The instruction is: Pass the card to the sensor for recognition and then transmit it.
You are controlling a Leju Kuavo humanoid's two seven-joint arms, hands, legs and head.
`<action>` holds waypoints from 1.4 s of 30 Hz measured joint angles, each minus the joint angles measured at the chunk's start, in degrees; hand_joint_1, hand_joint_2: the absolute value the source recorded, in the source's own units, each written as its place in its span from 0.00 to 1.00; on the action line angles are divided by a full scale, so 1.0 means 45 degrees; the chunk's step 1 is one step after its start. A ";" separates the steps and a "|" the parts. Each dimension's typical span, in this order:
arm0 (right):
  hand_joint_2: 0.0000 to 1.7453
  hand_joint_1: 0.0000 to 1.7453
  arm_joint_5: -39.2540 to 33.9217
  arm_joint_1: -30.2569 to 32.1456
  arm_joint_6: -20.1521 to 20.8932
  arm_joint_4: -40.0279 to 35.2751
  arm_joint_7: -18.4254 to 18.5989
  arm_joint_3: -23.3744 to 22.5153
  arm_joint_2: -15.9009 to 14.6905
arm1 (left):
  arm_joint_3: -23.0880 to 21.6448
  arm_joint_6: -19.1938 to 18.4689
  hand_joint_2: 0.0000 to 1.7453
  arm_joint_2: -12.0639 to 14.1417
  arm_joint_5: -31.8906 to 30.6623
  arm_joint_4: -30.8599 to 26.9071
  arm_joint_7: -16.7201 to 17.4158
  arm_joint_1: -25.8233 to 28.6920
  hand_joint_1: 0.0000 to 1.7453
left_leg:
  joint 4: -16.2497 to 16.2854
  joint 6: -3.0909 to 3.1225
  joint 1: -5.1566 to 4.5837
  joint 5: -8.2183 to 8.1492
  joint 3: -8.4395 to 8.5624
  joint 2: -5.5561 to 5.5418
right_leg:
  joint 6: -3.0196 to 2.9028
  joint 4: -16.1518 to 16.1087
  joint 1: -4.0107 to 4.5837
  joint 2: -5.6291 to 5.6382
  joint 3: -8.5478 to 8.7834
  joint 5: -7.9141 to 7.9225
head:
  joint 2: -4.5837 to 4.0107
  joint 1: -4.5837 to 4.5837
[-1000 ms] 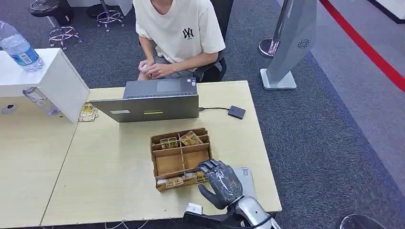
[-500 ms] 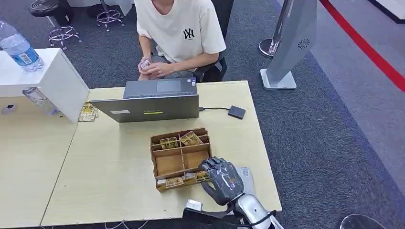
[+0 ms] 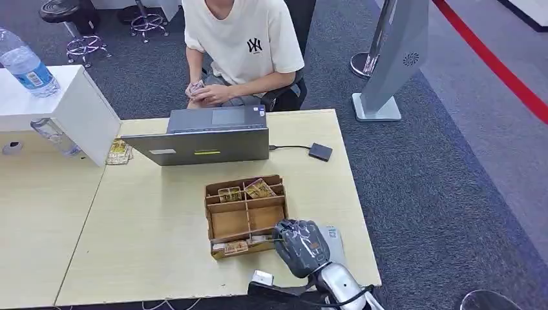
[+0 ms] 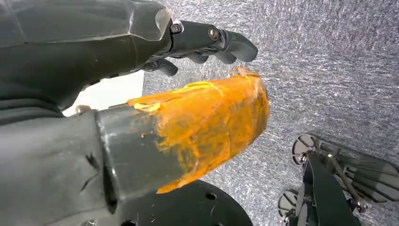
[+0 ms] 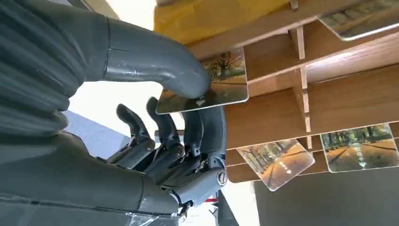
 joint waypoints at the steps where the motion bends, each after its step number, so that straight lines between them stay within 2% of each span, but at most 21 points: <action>1: 1.00 1.00 0.0010 -0.0009 0.0005 0.0015 0.0000 0.0000 0.0000 | 0.0000 0.0005 0.00 0.0000 0.0005 0.0000 -0.0005 -0.0001 0.00 | 0.0000 0.0000 0.0000 0.0000 0.0000 0.0000 | 0.0000 0.0000 0.0000 0.0000 0.0000 0.0000 | 0.0000 0.0000; 14: 1.00 1.00 -0.0034 -0.0023 0.0019 0.0019 0.0015 0.0000 -0.0010 | 0.0000 0.0010 0.00 0.0000 0.0078 0.0000 -0.0078 0.0000 0.00 | 0.0000 0.0000 0.0000 0.0000 0.0001 0.0000 | 0.0000 0.0000 0.0000 0.0000 0.0000 0.0000 | 0.0000 0.0000; 20: 1.00 1.00 -0.2103 0.0089 0.0301 -0.0568 -0.0621 -0.0170 -0.0068 | 0.0000 0.0068 0.00 0.0000 0.0170 0.0000 -0.0175 0.0008 0.00 | 0.0000 0.0000 -0.0001 0.0000 0.0001 0.0001 | 0.0000 0.0000 0.0000 0.0004 0.0000 0.0000 | 0.0000 0.0000; 27: 1.00 1.00 -0.2297 0.0143 0.0403 -0.1049 -0.0719 -0.0301 -0.0121 | 0.0000 0.0087 0.00 0.0000 0.0170 0.0000 -0.0199 0.0010 0.00 | 0.0000 0.0000 0.0000 -0.0001 0.0001 0.0001 | 0.0000 -0.0001 0.0000 0.0003 -0.0001 0.0000 | 0.0000 0.0000; 28: 1.00 1.00 -0.2620 0.0148 0.0520 -0.1074 -0.0929 -0.0335 -0.0121 | 0.0000 0.0092 0.00 -0.0005 0.0185 0.0000 -0.0209 0.0011 0.00 | 0.0000 0.0000 0.0000 0.0000 0.0001 0.0001 | 0.0000 -0.0001 0.0000 0.0003 -0.0001 0.0000 | 0.0000 0.0000; 30: 1.00 1.00 -0.4811 0.0364 0.1621 -0.1537 -0.2252 -0.0618 -0.0121 | 0.0005 0.0122 0.00 -0.0009 0.0281 0.0000 -0.0316 0.0012 0.00 | 0.0000 0.0001 -0.0001 0.0000 -0.0003 -0.0004 | 0.0000 -0.0001 -0.0001 -0.0008 -0.0002 0.0000 | 0.0000 0.0000; 32: 1.00 1.00 -0.9424 0.0718 0.3686 -0.2771 -0.3703 -0.1259 -0.0068 | 0.0019 0.0151 0.00 -0.0019 0.0360 0.0000 -0.0462 0.0036 0.00 | 0.0001 0.0001 -0.0002 0.0000 -0.0010 -0.0008 | 0.0000 -0.0001 -0.0001 -0.0014 -0.0004 0.0000 | 0.0000 0.0005; 33: 1.00 1.00 -1.1694 0.0811 0.4513 -0.3353 -0.4122 -0.1640 0.0009 | 0.0019 0.0165 0.00 -0.0019 0.0364 0.0000 -0.0496 0.0042 0.00 | 0.0001 0.0001 -0.0002 0.0000 -0.0008 -0.0007 | 0.0000 -0.0001 -0.0001 -0.0011 -0.0004 0.0000 | 0.0000 -0.0005; 35: 1.00 1.00 -1.4329 0.0933 0.5728 -0.4306 -0.4536 -0.2362 0.0170 | 0.0019 0.0185 0.00 -0.0024 0.0359 0.0000 -0.0505 0.0030 0.00 | 0.0001 0.0001 -0.0002 -0.0001 -0.0006 -0.0005 | 0.0000 -0.0001 -0.0001 -0.0010 -0.0003 0.0000 | 0.0000 0.0000; 38: 1.00 1.00 -1.5286 0.0977 0.6864 -0.5203 -0.4677 -0.3187 0.0389 | 0.0019 0.0180 0.00 -0.0029 0.0335 0.0000 -0.0505 0.0031 0.00 | 0.0000 0.0001 -0.0002 -0.0001 -0.0005 -0.0002 | 0.0001 -0.0002 -0.0001 -0.0006 -0.0003 0.0000 | 0.0000 -0.0005; 42: 1.00 1.00 -1.5304 0.0922 0.7247 -0.5615 -0.4741 -0.3522 0.0578 | 0.0019 0.0126 0.00 -0.0029 0.0282 0.0000 -0.0505 0.0022 0.00 | 0.0000 0.0001 -0.0002 0.0000 -0.0005 -0.0002 | 0.0000 -0.0001 -0.0001 -0.0007 -0.0001 0.0001 | 0.0000 0.0000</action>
